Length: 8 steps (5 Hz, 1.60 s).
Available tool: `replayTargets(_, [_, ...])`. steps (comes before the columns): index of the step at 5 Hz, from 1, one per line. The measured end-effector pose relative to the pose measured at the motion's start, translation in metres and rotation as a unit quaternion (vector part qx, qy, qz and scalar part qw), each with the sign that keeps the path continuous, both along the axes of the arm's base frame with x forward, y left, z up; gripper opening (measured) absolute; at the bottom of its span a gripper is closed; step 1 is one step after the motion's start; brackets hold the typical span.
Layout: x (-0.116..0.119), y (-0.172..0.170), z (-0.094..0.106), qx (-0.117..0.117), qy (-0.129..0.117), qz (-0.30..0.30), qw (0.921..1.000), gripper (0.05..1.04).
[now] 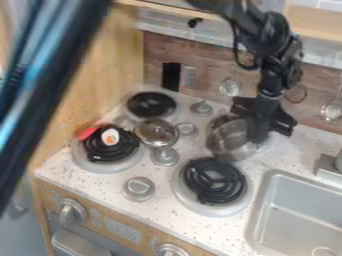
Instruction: Move the silver bowl to the bottom right burner
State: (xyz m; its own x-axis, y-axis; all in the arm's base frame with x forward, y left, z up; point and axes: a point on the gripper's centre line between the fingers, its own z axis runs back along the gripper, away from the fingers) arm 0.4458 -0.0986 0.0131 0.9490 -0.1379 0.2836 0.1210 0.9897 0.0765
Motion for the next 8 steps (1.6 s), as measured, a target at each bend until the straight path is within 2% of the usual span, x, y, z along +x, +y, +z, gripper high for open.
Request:
replayTargets(1, [-0.022,0.003,0.005,-0.004,0.012,-0.007,0.9999,0.051])
replayTargets(3, [-0.057,0.012,-0.016,0.008,0.055,-0.015,0.9983,0.051])
replayTargets(4, [-0.067,0.018,-0.023,0.021,0.076,-0.012,0.9968,0.051])
replayTargets(5, [-0.068,0.017,-0.028,0.019,0.082,-0.01,0.9964,0.051])
replayTargets(6, [-0.073,0.018,-0.036,0.02,0.1,0.0,0.9948,0.072])
replayTargets(7, [-0.075,0.016,-0.037,0.01,0.105,0.003,0.9944,0.227])
replayTargets(8, [-0.077,0.016,-0.037,0.011,0.114,0.002,0.9934,0.485])
